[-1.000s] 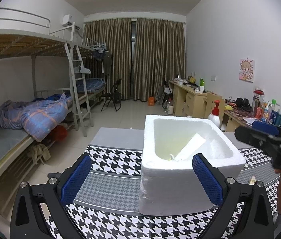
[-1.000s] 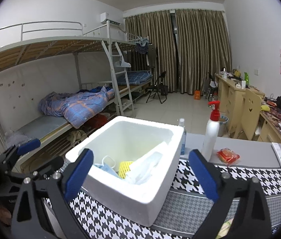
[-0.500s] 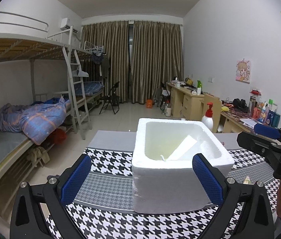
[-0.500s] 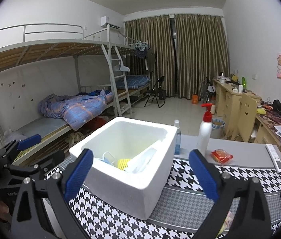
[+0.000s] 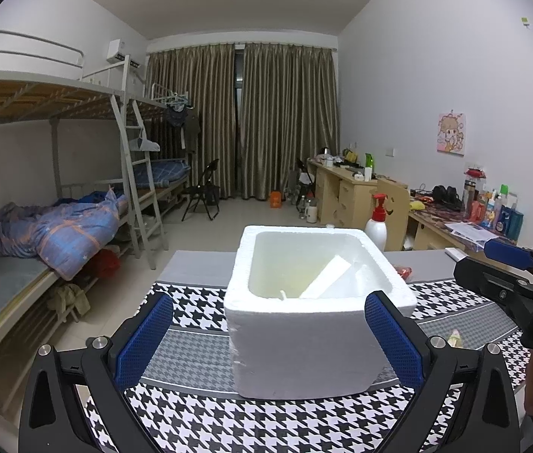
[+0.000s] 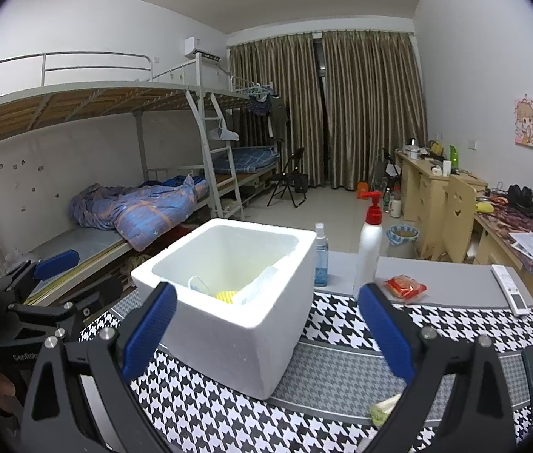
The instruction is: Organize soft objects
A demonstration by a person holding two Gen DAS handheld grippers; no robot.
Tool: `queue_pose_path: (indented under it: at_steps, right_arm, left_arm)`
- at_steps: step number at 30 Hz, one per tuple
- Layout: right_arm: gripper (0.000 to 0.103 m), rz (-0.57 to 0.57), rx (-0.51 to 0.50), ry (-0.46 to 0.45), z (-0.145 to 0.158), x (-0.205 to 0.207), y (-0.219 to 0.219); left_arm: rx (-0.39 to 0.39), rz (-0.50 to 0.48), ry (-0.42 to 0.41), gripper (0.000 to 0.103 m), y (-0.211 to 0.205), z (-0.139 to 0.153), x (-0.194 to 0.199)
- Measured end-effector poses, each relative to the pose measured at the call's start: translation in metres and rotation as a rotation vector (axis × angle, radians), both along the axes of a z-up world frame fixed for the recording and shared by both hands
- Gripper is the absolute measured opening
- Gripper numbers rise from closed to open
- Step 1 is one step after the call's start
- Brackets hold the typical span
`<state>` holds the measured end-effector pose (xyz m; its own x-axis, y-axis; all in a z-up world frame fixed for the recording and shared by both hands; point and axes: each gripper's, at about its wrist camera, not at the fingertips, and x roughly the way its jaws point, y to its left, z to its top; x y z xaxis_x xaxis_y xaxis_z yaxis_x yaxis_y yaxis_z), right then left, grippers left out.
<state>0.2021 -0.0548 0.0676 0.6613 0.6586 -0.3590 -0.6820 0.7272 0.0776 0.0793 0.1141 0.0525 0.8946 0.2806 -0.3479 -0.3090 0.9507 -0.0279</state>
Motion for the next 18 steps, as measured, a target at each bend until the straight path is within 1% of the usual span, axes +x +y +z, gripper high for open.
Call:
queue_pose_path:
  at_steps: [18]
  right_arm:
    - [0.099, -0.038, 0.0, 0.002, -0.012, -0.016, -0.03]
  left_arm:
    - [-0.007, -0.033, 0.007, 0.102, -0.02, -0.009, -0.002]
